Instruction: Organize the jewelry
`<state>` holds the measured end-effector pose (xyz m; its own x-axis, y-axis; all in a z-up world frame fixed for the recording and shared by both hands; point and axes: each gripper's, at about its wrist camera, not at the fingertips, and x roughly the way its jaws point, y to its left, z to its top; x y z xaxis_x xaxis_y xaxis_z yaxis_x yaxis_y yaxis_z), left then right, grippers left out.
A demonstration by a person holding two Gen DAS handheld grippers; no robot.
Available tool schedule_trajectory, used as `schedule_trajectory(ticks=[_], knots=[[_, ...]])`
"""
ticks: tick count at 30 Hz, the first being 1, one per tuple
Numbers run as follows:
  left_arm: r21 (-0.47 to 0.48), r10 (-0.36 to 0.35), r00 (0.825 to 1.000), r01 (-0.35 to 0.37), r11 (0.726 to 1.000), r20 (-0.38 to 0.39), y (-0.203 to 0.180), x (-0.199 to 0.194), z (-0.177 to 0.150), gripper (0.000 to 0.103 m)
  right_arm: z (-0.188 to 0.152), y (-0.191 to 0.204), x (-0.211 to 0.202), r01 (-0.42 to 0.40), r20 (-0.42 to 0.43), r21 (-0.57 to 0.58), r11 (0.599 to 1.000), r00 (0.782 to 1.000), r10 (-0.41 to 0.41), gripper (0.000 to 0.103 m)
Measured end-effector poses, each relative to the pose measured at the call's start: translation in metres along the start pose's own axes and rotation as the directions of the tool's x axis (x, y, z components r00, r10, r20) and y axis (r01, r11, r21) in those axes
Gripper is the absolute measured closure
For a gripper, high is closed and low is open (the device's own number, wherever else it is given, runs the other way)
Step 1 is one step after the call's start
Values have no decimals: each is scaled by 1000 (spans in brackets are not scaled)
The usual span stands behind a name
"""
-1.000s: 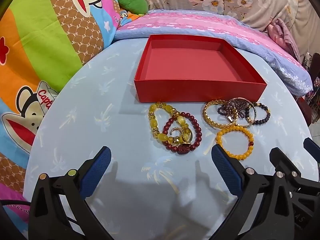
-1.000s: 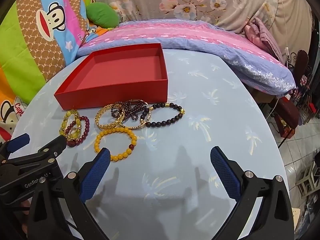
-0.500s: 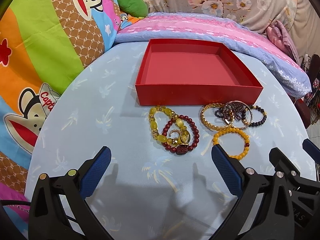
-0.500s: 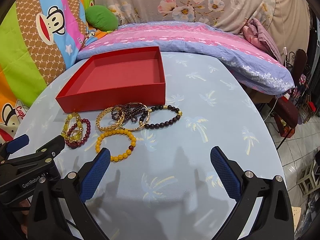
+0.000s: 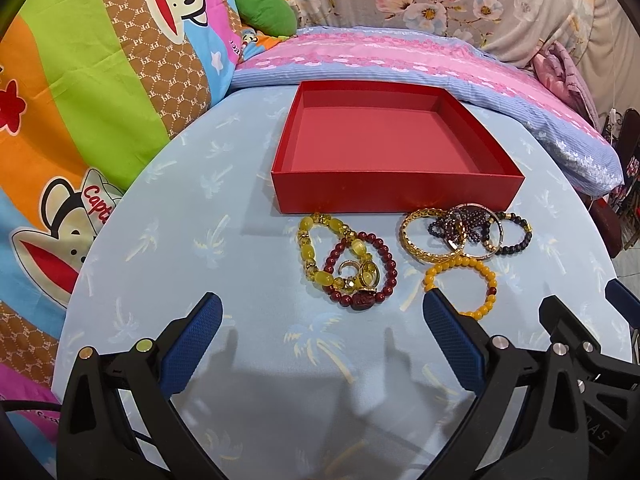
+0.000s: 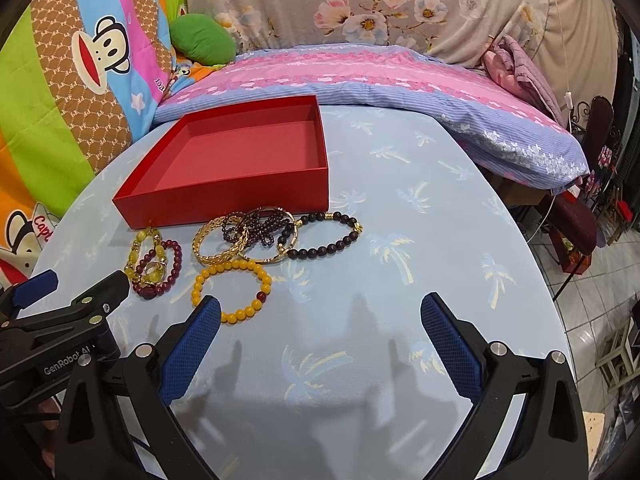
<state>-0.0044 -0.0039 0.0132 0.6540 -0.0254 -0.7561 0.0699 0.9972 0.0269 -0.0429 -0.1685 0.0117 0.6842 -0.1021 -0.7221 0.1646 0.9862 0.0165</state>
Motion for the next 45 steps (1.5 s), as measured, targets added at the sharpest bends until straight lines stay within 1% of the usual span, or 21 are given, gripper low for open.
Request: schedule_trajectory(ticks=[45], knots=[[-7,7,1000,-7,1000,-6,6,1,2,7,-2,2,1,-12,-5,9,1000,1000,12,6]])
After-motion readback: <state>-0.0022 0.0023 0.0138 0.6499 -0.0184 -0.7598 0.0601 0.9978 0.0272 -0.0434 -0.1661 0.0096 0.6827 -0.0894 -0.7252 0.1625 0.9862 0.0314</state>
